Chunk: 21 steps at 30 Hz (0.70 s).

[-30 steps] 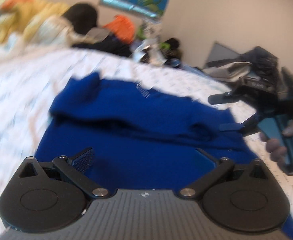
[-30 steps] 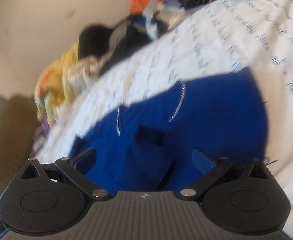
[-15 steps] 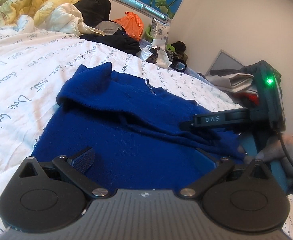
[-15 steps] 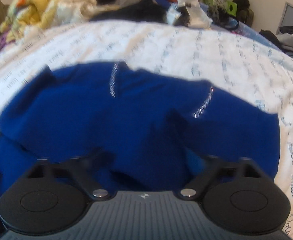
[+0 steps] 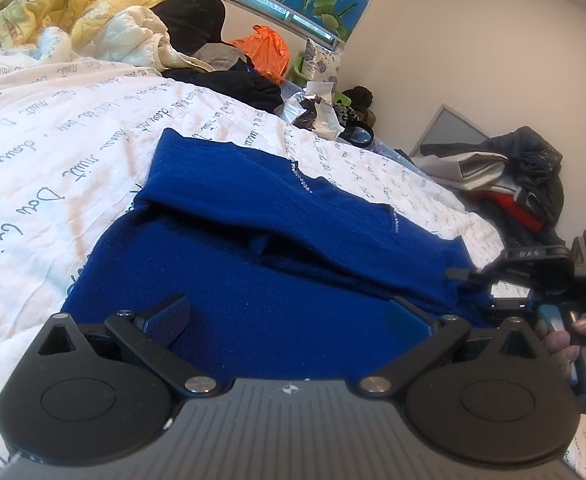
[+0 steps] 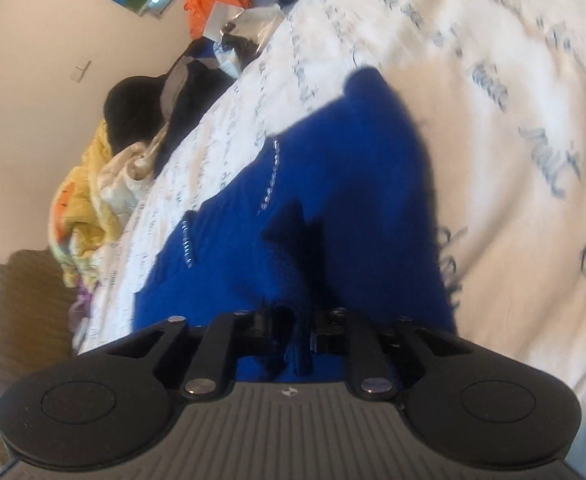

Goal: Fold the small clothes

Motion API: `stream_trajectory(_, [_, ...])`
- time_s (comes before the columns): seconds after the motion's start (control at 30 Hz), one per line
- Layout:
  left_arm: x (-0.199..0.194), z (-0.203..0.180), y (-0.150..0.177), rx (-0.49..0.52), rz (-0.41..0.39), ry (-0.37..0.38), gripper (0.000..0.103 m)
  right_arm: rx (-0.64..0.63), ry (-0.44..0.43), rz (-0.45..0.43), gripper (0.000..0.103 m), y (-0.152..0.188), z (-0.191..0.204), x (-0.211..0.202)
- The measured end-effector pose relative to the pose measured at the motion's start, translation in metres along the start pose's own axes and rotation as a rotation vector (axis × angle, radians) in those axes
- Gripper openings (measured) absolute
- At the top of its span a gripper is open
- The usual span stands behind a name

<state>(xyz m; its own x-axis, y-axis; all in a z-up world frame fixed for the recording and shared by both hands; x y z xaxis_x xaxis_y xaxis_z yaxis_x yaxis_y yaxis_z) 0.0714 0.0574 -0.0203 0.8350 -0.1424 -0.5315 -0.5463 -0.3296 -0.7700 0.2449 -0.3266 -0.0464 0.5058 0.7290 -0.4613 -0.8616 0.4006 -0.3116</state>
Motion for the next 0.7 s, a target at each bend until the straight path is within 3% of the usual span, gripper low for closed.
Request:
stream_trajectory(0.13, [0.0, 0.0, 0.001, 0.004, 0.001, -0.002, 0.103, -0.016, -0.02, 0.004, 0.058, -0.012, 0.009, 0.007])
stream_trajectory(0.2, [0.0, 0.0, 0.001, 0.003, 0.0, -0.002, 0.103, -0.045, 0.023, 0.001, 0.056, -0.016, 0.016, 0.012])
stream_trajectory(0.27, [0.0, 0.0, 0.001, 0.003, 0.0, -0.002, 0.103, -0.088, 0.087, 0.03, 0.014, -0.02, 0.022, 0.016])
stream_trajectory(0.3, [0.0, 0.0, 0.001, 0.003, 0.0, -0.002, 0.103, -0.121, 0.095, 0.021, 0.009, -0.024, 0.028, 0.015])
stream_trajectory(0.43, [0.0, 0.001, 0.0, -0.003, -0.001, 0.002, 0.103, -0.205, -0.099, -0.217, 0.009, -0.044, 0.042, -0.024])
stream_trajectory(0.47, [0.0, 0.001, 0.0, -0.005, -0.001, 0.003, 0.103, -0.233, -0.053, -0.225, 0.009, -0.048, 0.036, -0.022])
stream_trajectory(0.57, [-0.001, 0.002, 0.0, -0.004, -0.001, 0.004, 0.103, -0.166, 0.153, -0.082, 0.013, -0.05, -0.005, 0.003])
stream_trajectory(0.6, [-0.002, 0.002, -0.001, -0.005, -0.001, -0.003, 0.103, -0.141, 0.126, -0.085, 0.013, -0.049, -0.01, -0.001])
stream_trajectory(0.67, [-0.009, 0.004, -0.008, -0.008, -0.015, -0.035, 0.103, -0.099, 0.11, -0.179, 0.028, -0.045, -0.007, -0.025])
stream_trajectory(0.7, [-0.012, 0.005, -0.016, -0.018, -0.039, -0.034, 0.103, -0.122, 0.11, -0.236, 0.041, -0.042, 0.0, -0.038])
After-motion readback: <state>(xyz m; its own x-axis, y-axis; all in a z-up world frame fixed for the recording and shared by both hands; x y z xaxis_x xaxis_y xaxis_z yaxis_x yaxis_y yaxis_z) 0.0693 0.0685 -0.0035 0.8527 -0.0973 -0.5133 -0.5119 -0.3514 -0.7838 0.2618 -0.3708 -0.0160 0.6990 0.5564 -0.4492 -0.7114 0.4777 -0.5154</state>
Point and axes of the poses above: each gripper's, at about its wrist camera, not at the fingertips, and x roughly the way its jaws point, z to its left, y to its underside, the point moved 2 cm from there along x, roughly the way its jaws point, and after that the axes turned 6 degrees about -y, right-handed, at the moved point
